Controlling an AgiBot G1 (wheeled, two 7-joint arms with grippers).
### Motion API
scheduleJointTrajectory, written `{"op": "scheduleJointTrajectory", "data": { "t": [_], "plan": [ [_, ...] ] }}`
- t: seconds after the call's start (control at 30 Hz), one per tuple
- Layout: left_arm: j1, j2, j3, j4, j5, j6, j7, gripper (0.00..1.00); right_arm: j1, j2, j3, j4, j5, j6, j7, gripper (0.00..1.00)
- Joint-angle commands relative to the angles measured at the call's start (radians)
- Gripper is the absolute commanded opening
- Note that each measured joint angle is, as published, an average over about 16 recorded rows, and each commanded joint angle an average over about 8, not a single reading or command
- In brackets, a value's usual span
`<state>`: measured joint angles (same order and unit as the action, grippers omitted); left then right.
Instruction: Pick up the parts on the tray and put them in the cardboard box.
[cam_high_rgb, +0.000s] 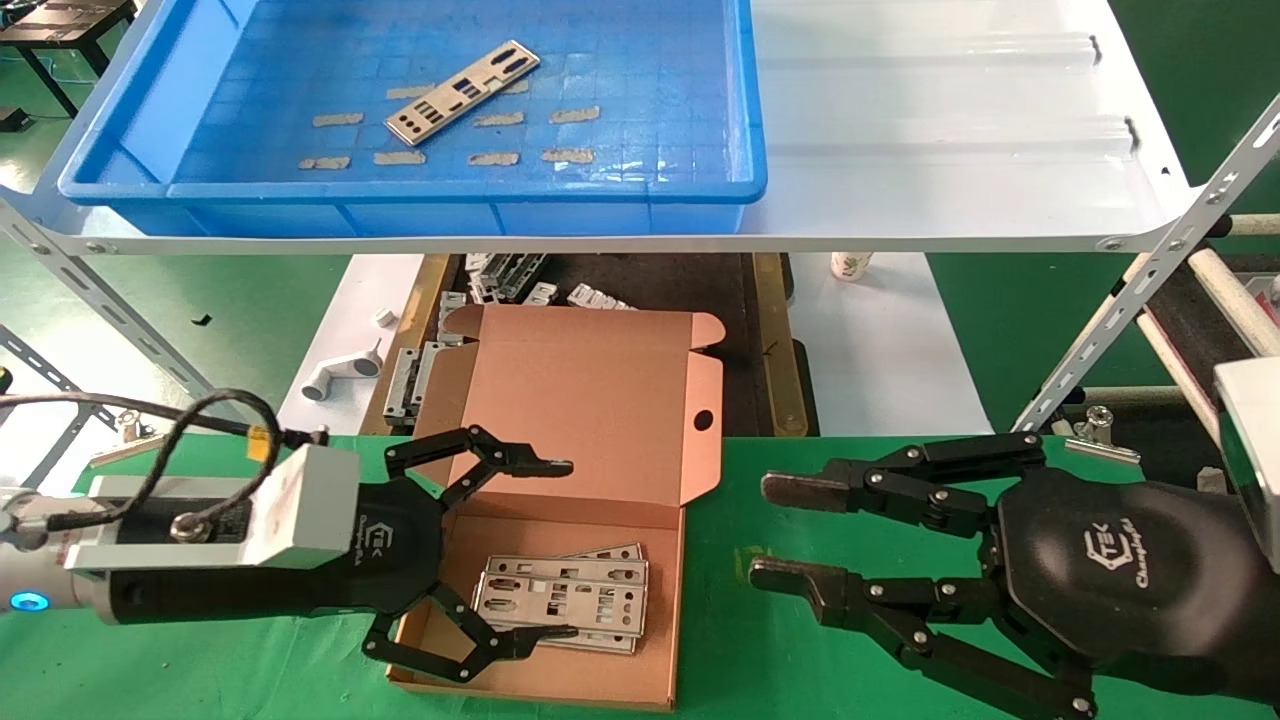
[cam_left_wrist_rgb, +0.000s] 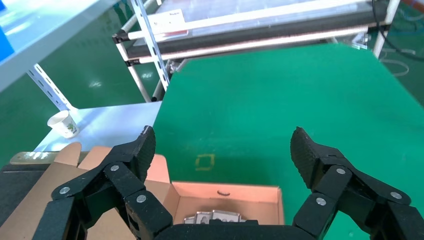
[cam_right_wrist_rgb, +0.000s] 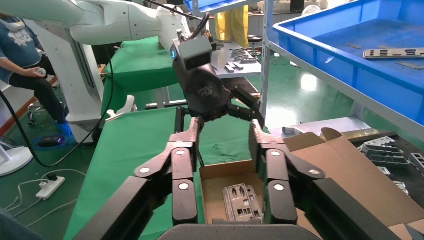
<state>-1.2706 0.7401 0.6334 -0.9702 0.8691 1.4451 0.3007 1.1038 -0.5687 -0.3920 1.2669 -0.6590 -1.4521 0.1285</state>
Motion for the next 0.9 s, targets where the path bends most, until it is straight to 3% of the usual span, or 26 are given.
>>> {"op": "scheduleJointTrajectory", "data": {
  "t": [0.03,0.9],
  "plan": [
    [0.01,-0.007,-0.019,-0.016,-0.007,0.003,-0.026,1.0,0.0,0.0,0.0,0.0,0.0,0.0,0.0,1.0],
    [0.142,-0.093,-0.257,-0.228,-0.1,0.037,-0.354,1.0,0.0,0.0,0.0,0.0,0.0,0.0,0.0,1.0]
  ]
}}
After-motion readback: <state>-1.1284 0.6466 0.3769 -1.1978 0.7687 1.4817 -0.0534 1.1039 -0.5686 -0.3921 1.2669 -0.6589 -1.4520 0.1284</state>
